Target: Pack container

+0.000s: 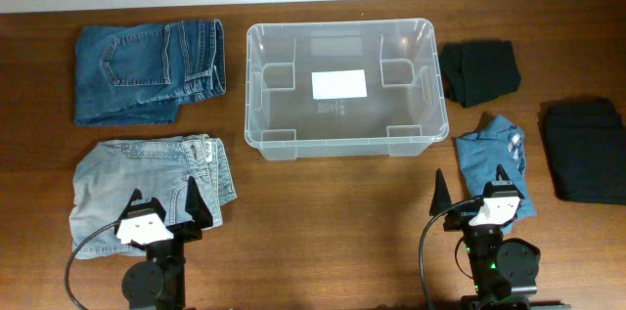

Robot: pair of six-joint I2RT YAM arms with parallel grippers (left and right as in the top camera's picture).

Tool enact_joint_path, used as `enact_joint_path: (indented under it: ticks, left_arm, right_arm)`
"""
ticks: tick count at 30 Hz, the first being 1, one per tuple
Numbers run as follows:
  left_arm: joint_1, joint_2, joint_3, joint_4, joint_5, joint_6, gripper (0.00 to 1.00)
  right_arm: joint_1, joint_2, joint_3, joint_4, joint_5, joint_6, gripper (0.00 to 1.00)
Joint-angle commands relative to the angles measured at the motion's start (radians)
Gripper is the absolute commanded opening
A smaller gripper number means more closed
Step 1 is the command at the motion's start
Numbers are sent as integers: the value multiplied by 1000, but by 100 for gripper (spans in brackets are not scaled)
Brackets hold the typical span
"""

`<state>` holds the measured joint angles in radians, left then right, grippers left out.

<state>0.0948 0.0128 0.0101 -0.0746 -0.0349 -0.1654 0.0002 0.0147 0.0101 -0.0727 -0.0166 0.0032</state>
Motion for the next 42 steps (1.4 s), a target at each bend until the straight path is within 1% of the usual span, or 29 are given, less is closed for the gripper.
enact_joint_path:
  ticks: [1, 33, 36, 38, 39, 40, 42]
  left_arm:
    - [6, -7, -2, -5, -14, 9, 99]
    - [6, -7, -2, -5, -13, 9, 99]
    - [6, -7, -2, -5, -13, 9, 100]
    - [6, -7, -2, -5, -14, 9, 99]
    - [6, -7, -2, -5, -14, 9, 99]
    - [6, -7, -2, -5, -14, 9, 99]
    - [6, -7, -2, -5, -14, 9, 99]
  right_arm:
    - [7, -10, -5, -7, 9, 1, 98]
    - [7, -9, -5, -1, -1, 1, 98]
    - [6, -10, -5, 80, -5, 5, 98]
    - [6, -10, -5, 185, -39, 5, 98]
    - [6, -10, -4, 311, -60, 4, 98]
    - [6, -9, 0, 375, -59, 4, 98]
    - [6, -9, 23, 444, -47, -6, 99]
